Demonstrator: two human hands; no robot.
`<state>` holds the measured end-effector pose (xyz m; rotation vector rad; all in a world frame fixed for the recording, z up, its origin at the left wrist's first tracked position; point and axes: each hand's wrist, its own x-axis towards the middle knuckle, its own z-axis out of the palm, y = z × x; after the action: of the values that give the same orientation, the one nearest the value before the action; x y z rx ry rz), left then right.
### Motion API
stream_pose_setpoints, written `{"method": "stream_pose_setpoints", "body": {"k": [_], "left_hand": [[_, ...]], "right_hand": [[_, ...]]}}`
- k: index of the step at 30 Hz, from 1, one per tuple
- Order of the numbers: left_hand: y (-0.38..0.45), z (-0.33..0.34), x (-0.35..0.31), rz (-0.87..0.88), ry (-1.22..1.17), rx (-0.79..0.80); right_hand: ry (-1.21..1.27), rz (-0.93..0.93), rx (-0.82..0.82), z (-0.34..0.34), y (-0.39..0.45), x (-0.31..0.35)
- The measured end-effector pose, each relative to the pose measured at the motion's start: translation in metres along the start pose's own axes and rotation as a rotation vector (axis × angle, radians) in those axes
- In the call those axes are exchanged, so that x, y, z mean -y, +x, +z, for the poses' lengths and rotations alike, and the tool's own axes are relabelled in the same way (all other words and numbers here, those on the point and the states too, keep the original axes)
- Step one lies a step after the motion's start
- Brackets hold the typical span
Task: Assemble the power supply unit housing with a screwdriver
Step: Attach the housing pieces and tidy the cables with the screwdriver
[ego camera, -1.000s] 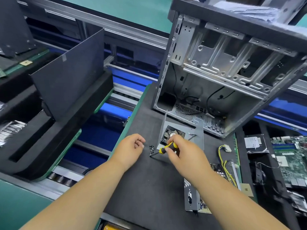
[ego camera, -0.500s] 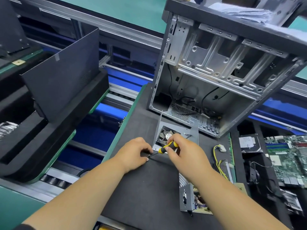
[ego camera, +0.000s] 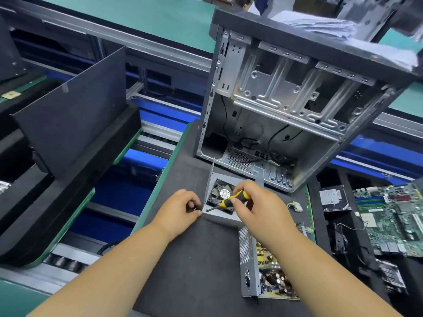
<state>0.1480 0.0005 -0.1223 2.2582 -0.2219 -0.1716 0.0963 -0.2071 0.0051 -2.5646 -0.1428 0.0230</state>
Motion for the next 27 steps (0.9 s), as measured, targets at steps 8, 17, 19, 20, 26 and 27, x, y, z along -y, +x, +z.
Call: {"method": "stream_pose_setpoints", "body": {"k": [8, 17, 19, 20, 26, 27], "left_hand": [[0.004, -0.039, -0.049, -0.207, -0.614, -0.013], [0.005, -0.062, -0.076, -0.358, -1.000, 0.085], [0.006, -0.063, -0.079, -0.360, -1.013, 0.088], [0.005, -0.063, -0.080, -0.364, -1.026, 0.089], [0.005, -0.060, -0.084, -0.395, -1.078, 0.083], [0.005, -0.059, -0.085, -0.399, -1.078, 0.087]], "right_hand": [[0.283, 0.015, -0.222, -0.030, 0.007, 0.010], [0.400, -0.026, -0.292, -0.044, 0.005, 0.022], [0.390, -0.035, -0.292, -0.044, 0.005, 0.022], [0.390, -0.045, -0.289, -0.045, 0.005, 0.022], [0.373, -0.062, -0.278, -0.047, 0.004, 0.022], [0.361, -0.061, -0.273, -0.048, 0.004, 0.021]]}}
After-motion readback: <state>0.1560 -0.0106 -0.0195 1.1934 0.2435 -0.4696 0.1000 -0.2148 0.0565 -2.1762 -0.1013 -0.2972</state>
